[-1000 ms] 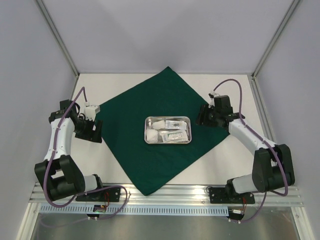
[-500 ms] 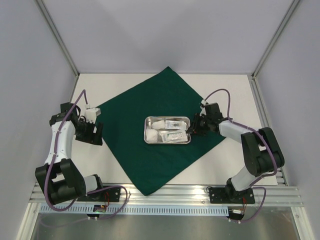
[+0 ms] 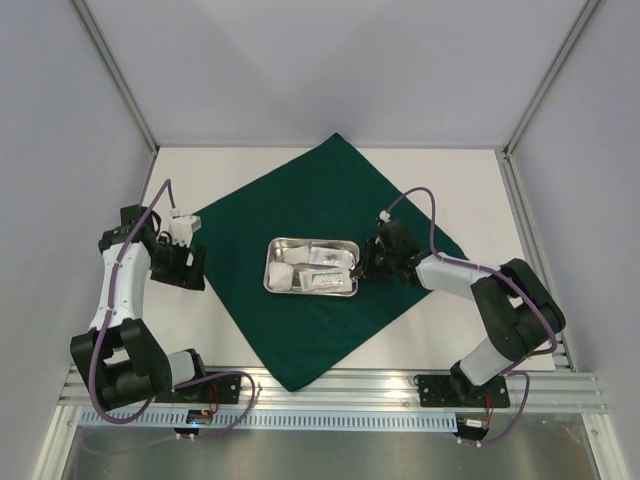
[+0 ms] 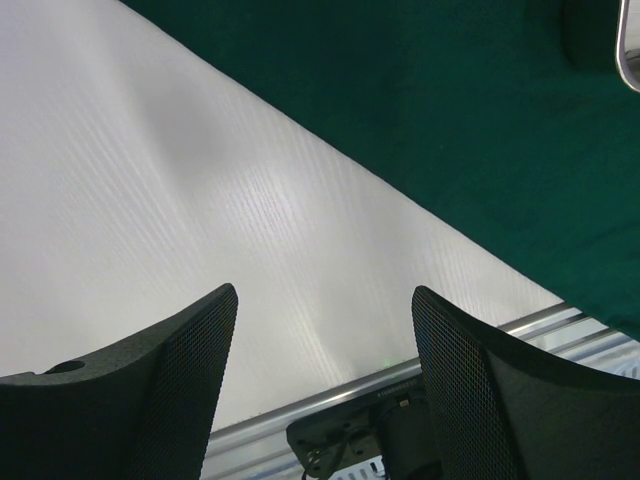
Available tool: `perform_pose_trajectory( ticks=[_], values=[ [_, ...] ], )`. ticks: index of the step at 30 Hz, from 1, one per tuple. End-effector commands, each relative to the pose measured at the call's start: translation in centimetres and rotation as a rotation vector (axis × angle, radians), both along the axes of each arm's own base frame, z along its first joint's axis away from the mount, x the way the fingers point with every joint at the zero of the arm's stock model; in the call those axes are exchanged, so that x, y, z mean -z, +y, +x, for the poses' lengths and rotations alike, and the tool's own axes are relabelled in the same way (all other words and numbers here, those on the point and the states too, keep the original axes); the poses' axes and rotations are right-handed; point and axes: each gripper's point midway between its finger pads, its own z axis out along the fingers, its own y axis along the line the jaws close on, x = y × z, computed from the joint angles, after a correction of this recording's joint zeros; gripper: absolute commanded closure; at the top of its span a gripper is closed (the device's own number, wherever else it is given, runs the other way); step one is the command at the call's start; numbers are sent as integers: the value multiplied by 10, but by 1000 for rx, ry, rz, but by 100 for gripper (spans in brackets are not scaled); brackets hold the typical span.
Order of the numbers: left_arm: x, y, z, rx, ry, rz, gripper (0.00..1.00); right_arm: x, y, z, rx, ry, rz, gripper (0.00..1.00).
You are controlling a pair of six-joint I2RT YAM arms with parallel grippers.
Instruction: Prepare the surgical pack
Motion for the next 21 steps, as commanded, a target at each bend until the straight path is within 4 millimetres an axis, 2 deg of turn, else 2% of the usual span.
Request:
perform_pose_trajectory(
  ticks=[1,8,17,18,21],
  values=[
    [-6,0,4,16,-45,5,21,-15,19,17,43,-59,46,76],
    [-4,0,3,17,-43,6,20,-13,28,13,144,-69,65,77],
    [-4,0,2,17,-40,6,20,-11,34,10,115,-71,45,70],
    [-4,-1,2,20,-41,5,20,-12,34,10,116,-70,45,69],
    [-3,0,2,18,-37,6,21,-15,30,5,121,-78,21,51]
  ],
)
